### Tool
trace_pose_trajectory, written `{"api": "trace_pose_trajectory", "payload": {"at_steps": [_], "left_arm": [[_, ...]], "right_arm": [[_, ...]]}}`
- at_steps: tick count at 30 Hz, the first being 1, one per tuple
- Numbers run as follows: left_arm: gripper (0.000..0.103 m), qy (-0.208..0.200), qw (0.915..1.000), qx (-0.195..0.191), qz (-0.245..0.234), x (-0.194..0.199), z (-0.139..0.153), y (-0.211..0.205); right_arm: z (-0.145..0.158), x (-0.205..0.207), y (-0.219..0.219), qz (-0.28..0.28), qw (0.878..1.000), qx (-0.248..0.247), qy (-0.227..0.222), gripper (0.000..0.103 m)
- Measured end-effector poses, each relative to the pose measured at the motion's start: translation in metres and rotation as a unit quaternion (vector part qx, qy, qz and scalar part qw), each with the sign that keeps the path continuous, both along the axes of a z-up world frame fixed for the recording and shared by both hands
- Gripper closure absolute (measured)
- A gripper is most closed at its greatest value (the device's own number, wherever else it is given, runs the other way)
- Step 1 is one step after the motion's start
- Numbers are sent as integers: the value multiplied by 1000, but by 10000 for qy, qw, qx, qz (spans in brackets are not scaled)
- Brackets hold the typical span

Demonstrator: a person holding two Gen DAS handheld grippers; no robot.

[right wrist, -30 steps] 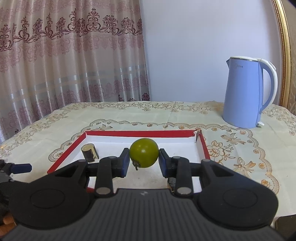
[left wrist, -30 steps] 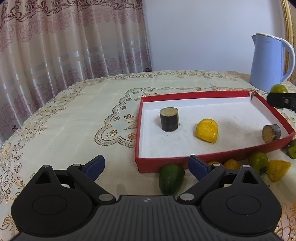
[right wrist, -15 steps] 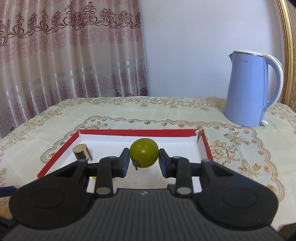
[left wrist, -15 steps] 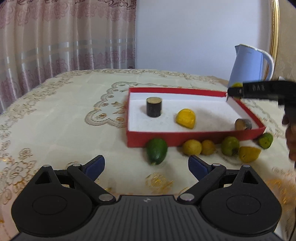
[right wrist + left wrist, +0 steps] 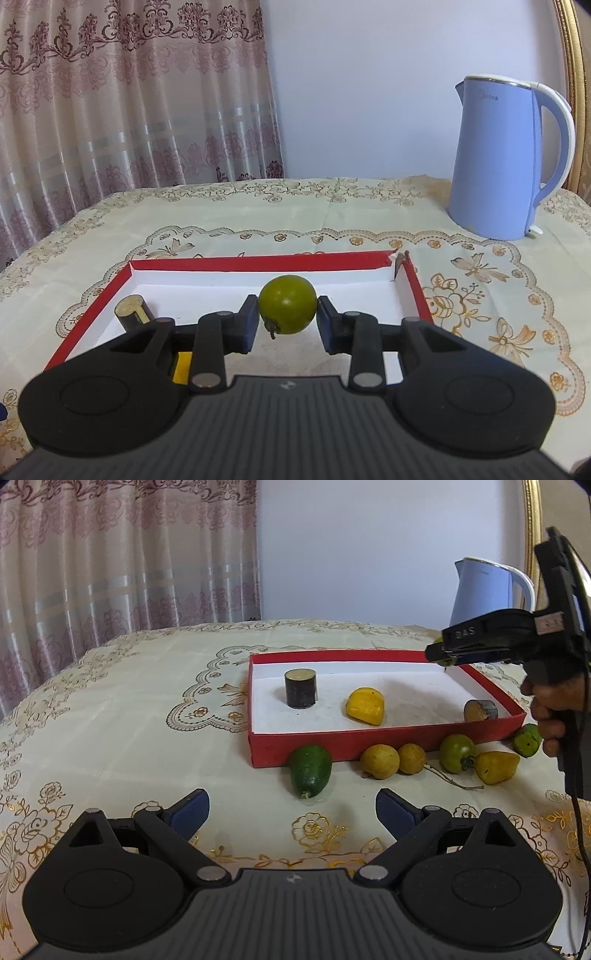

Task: Organize fruits
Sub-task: 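Carry the green tomato over the tray and release it with the right gripper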

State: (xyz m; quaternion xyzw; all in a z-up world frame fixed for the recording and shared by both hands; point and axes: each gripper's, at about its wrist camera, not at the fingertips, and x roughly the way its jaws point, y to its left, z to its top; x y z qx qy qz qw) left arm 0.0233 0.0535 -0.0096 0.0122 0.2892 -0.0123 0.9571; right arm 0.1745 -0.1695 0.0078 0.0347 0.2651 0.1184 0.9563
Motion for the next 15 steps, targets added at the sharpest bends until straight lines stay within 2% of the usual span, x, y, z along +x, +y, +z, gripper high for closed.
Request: {"api": "trace_pose_trajectory", "payload": {"at_steps": [7,9,11,15], "left_arm": [[5,62,10000,40,-50,2,0,-3],[5,90,9999,62,-23,4,-1,-4],[5,108,9999,88,1,4,-2,-5],[5,139,9998,144,69,6,-2,-7]], "right_arm": [[-4,4,1,3,10000,-11,56,71],[-5,5,1,-1,10000,-24,56,66],[-4,4,1,-35,10000,-54,31,54],[3,-5,-3,-185,9998,-25,-115,53]]}}
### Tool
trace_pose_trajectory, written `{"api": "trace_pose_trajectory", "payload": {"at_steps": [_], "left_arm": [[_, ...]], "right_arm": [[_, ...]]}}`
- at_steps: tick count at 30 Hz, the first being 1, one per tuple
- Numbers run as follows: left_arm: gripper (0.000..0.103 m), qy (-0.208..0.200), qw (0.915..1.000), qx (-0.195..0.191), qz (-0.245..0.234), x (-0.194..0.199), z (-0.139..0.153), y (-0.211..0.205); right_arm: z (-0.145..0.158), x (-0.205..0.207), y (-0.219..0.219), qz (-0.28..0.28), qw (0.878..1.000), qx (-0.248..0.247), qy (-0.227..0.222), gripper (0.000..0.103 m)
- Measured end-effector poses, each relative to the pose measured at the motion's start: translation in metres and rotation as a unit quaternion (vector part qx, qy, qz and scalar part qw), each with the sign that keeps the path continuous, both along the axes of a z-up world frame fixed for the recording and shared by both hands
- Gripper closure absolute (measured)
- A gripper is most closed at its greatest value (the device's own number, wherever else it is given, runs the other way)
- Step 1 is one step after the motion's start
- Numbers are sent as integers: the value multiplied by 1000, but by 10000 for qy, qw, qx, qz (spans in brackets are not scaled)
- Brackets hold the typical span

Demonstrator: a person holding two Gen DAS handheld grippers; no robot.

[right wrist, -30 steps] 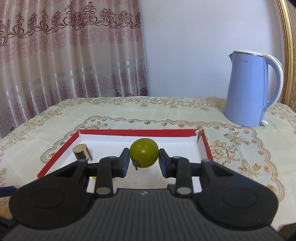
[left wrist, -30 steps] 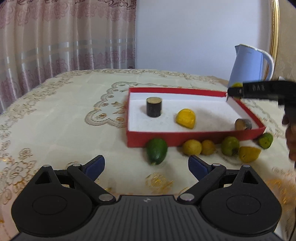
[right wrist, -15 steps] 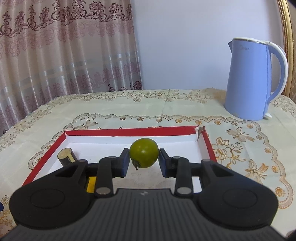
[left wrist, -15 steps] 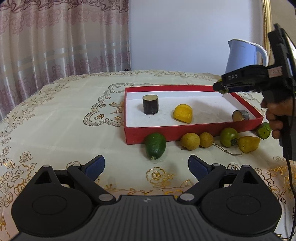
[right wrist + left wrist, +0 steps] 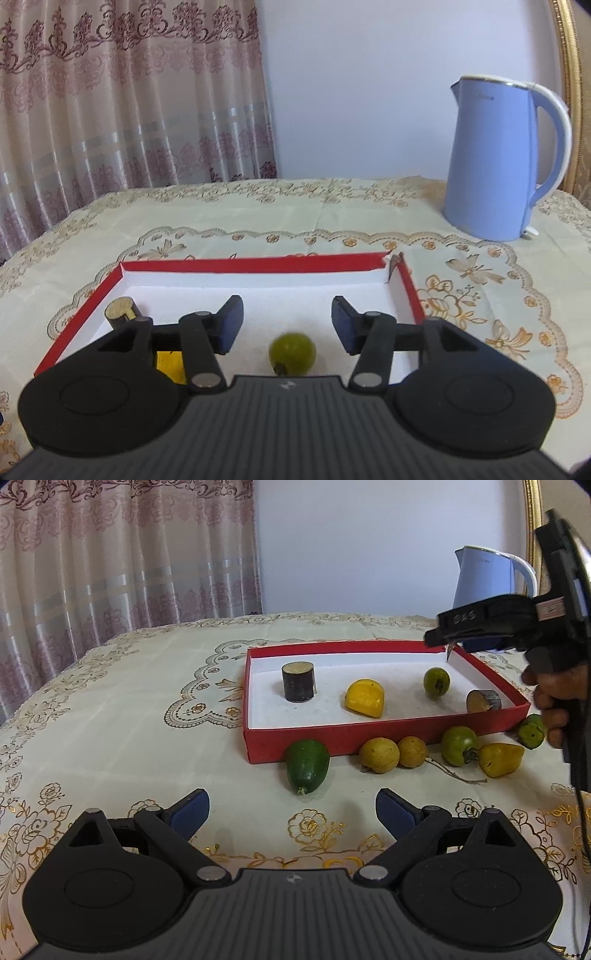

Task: Organize fruits
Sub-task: 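Close the left gripper on the green chunk while the right gripper approaches the green cucumber chunk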

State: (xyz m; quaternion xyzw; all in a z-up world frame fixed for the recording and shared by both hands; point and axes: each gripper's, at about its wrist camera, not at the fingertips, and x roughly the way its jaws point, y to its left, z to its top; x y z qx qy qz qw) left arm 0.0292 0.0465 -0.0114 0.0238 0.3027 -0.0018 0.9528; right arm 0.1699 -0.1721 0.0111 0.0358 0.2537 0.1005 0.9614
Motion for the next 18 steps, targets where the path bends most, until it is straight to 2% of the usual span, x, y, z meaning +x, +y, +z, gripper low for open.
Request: {"api": "trace_pose_trajectory", "payload": {"at_steps": [6,12,14,18], "left_arm": [[5,-22,9999,81,124,1,0,0],[5,-74,9996,119,260,1,-1,3],[5,-90,9995,108,266,2,-1,5],[6,-32,9998,18,220,11,0,4]], "right_arm": [[18,-40,-17,-26,9988,255,-426,45],[18,-90,-33,33,9971,349,-677,40],[13,-106,-36,56,9969,294,-727,27],[-3,-133,-38,-13,9969,319,-724,18]]}}
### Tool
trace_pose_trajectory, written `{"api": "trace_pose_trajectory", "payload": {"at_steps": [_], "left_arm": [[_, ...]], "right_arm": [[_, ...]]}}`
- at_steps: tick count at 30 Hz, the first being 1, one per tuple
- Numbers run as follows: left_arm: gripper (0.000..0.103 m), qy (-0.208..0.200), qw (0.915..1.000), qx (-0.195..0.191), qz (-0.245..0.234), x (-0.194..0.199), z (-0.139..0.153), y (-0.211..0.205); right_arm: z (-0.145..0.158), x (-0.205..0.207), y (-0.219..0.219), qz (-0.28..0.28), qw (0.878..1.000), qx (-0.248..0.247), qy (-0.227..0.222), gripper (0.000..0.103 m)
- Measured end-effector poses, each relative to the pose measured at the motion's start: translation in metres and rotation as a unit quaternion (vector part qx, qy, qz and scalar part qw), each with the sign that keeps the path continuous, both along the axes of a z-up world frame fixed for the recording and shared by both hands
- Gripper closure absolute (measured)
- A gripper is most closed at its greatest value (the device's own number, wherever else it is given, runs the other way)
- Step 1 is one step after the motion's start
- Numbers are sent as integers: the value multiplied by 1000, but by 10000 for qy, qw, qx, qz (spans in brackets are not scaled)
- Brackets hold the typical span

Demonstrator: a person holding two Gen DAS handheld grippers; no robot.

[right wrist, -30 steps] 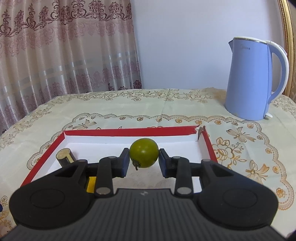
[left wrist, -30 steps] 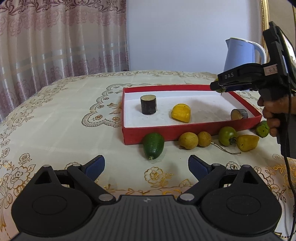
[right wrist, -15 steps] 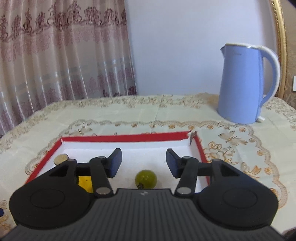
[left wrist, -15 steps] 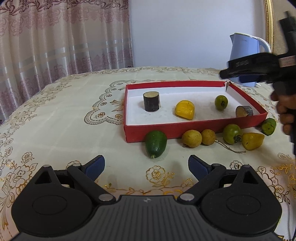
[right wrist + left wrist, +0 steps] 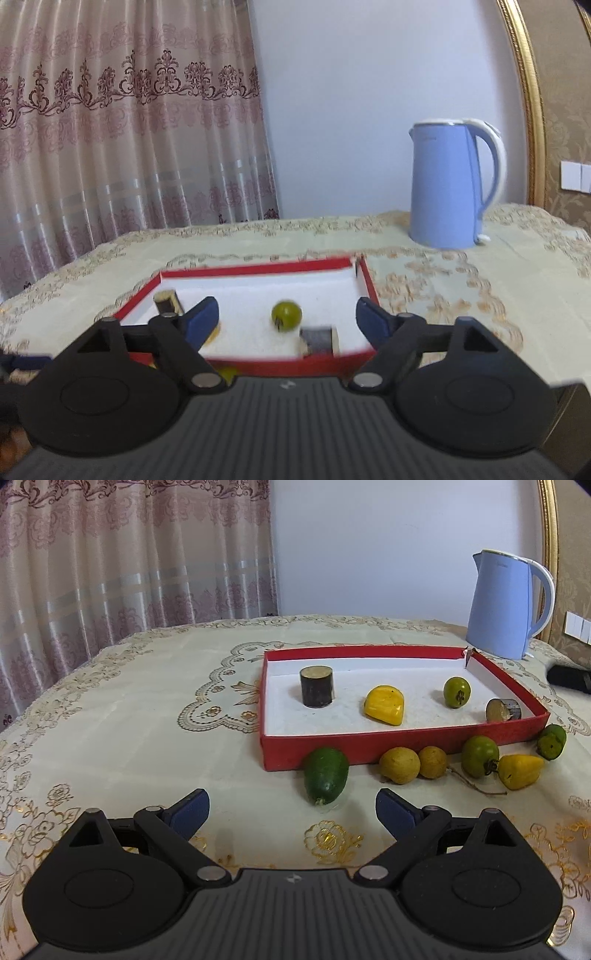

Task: Organize fruits
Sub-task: 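Close the left gripper on the green chunk while the right gripper approaches the green cucumber chunk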

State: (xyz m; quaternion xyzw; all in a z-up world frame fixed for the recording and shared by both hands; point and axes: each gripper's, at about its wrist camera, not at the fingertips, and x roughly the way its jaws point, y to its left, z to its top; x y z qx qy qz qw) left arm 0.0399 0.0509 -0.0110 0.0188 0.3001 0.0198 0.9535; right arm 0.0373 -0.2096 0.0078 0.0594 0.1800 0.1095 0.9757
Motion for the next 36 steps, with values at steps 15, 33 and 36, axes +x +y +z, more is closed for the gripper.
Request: {"api": "trace_pose_trajectory", "payload": {"at_steps": [15,33,36], "left_arm": [[6,18,10000,86,-27,22,-3,0],[6,-41,9993,372,-12,37,-4,-18],[6,-7,9994,337,-13,38,-5,-17]], "right_arm": [[-25,-18,2,297,9992,76,247,12],[-34,-13,-8,165,9993,150,287,10],[-35,-13,-7,107,9995,80,271,9]]}}
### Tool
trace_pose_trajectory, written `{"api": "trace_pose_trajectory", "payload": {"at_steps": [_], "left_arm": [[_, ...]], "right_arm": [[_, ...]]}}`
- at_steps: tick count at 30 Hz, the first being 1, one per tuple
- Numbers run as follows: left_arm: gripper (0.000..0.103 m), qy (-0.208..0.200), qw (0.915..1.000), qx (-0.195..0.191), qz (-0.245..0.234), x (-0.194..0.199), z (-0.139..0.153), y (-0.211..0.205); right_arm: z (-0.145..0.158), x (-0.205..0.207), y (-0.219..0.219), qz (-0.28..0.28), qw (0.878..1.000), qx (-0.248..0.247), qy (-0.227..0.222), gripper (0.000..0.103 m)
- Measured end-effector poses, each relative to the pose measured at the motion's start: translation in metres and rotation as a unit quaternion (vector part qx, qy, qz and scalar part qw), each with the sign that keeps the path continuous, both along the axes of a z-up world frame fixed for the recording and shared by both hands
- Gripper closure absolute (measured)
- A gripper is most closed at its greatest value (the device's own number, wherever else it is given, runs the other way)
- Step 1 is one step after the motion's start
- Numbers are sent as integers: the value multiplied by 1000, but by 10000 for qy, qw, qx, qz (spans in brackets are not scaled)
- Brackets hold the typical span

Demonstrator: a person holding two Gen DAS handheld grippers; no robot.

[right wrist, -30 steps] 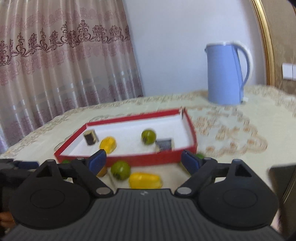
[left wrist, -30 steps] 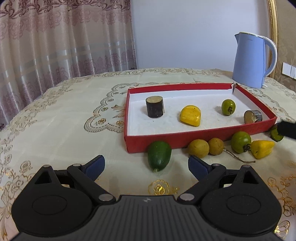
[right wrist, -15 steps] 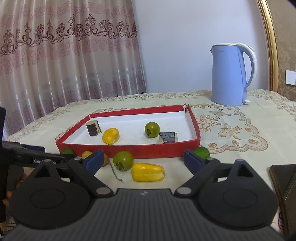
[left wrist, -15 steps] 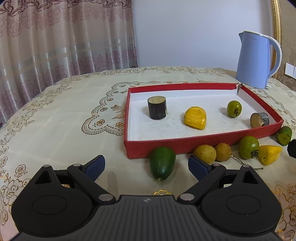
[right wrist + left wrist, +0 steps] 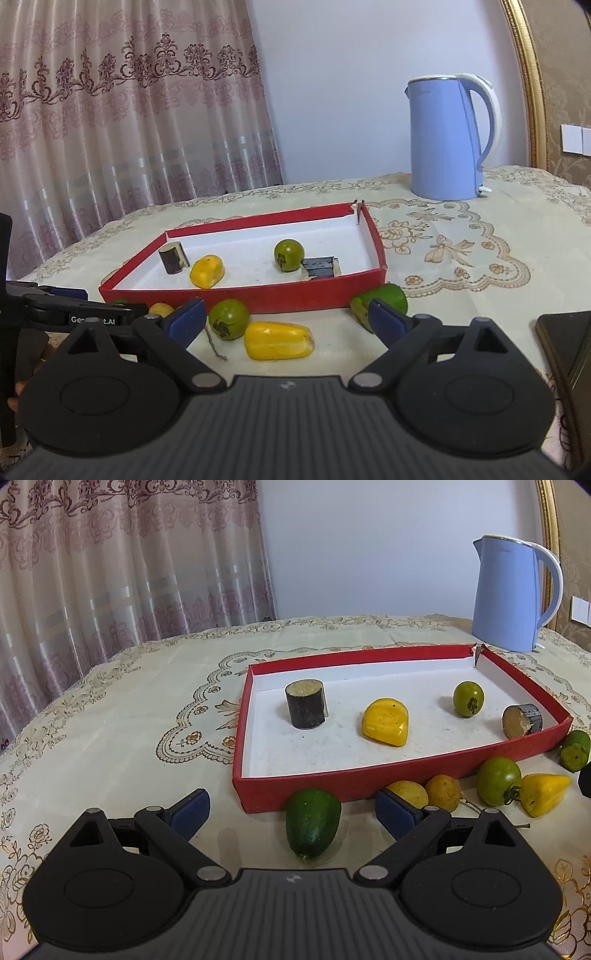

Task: Organize fruits

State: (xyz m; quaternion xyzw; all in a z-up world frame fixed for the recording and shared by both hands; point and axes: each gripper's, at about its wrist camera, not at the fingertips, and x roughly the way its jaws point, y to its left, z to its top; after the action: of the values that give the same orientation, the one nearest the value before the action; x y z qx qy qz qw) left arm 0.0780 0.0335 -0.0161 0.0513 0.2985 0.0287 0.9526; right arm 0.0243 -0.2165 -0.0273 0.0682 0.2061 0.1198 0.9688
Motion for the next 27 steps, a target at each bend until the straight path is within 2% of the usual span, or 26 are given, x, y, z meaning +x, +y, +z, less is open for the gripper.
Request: {"api": "trace_pose_trajectory", "payload": {"at_steps": [8,10,14,22,27], "left_arm": [[19,136,9998,-143,-44,0,-5,5],[32,181,9997,-179,-32,1,-6,7],[37,248,9993,-257,-53,4,-7,8],[69,288,9987,-350,-240,3,-5,2],[72,284,9984,-449,-204,1,-3,4]], "right_arm": [[2,-3,10,-10,9995,-314,-77,6],[2,-2,9,-24,9996,-286,-64,6],[2,-2,8,-36,9996,-269,-43,5],[1,-2,9,-36,9996,-272,-27,5],[1,-2,9,-42,9996,-287,-38,5]]}}
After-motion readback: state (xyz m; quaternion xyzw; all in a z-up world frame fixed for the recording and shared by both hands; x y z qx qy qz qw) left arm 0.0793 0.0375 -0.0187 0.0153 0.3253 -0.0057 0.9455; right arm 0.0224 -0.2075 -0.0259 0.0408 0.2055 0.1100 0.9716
